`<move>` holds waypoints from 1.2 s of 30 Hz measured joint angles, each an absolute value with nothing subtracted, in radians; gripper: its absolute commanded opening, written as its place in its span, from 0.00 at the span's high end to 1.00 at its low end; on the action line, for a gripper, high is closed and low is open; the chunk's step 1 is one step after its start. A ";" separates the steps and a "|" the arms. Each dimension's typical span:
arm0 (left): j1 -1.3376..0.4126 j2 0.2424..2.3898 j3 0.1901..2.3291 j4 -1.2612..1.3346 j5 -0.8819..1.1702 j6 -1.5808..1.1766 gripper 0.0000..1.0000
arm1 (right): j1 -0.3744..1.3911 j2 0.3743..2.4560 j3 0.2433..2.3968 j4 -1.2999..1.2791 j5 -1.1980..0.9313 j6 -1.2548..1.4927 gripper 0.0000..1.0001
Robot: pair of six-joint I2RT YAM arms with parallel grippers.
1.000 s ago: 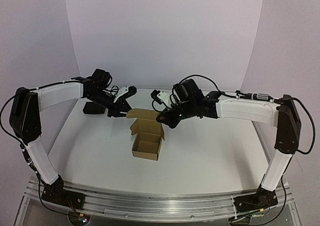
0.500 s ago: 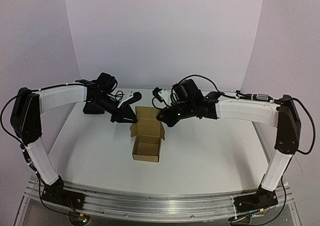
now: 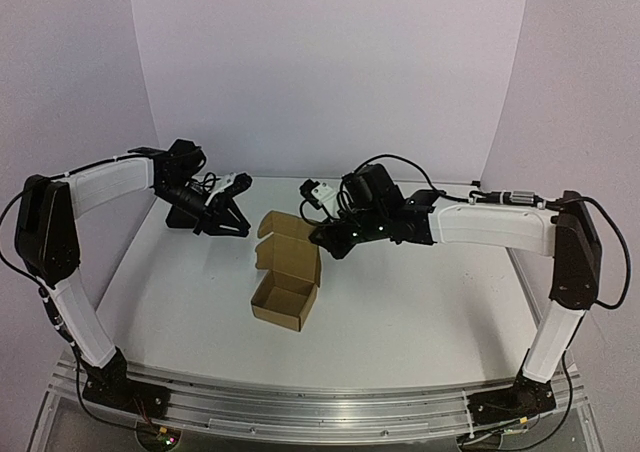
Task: Fold the paper box
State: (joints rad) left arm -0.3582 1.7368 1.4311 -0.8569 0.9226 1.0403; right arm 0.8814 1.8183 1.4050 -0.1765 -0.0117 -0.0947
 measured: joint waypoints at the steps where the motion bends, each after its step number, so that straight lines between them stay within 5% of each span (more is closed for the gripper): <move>1: -0.346 1.736 1.419 -0.848 0.922 1.052 0.81 | 0.881 1.817 1.404 -0.176 -0.010 -0.097 0.89; 8: -0.368 1.738 1.146 -0.536 0.791 0.913 0.81 | 0.881 1.808 1.394 -0.171 -0.007 -0.101 0.89; 16: -0.419 1.759 1.113 -0.299 0.725 0.767 0.82 | 0.881 1.806 1.384 -0.151 -0.007 -0.082 0.89; 36: -0.490 1.703 1.028 -0.246 0.835 0.692 0.85 | 0.898 1.804 1.358 -0.148 0.034 -0.036 0.87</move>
State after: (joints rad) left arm -0.4896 1.7029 1.0276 -0.2459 0.8347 0.6918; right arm 0.8977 1.8037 1.3582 -0.1478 0.0341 -0.0356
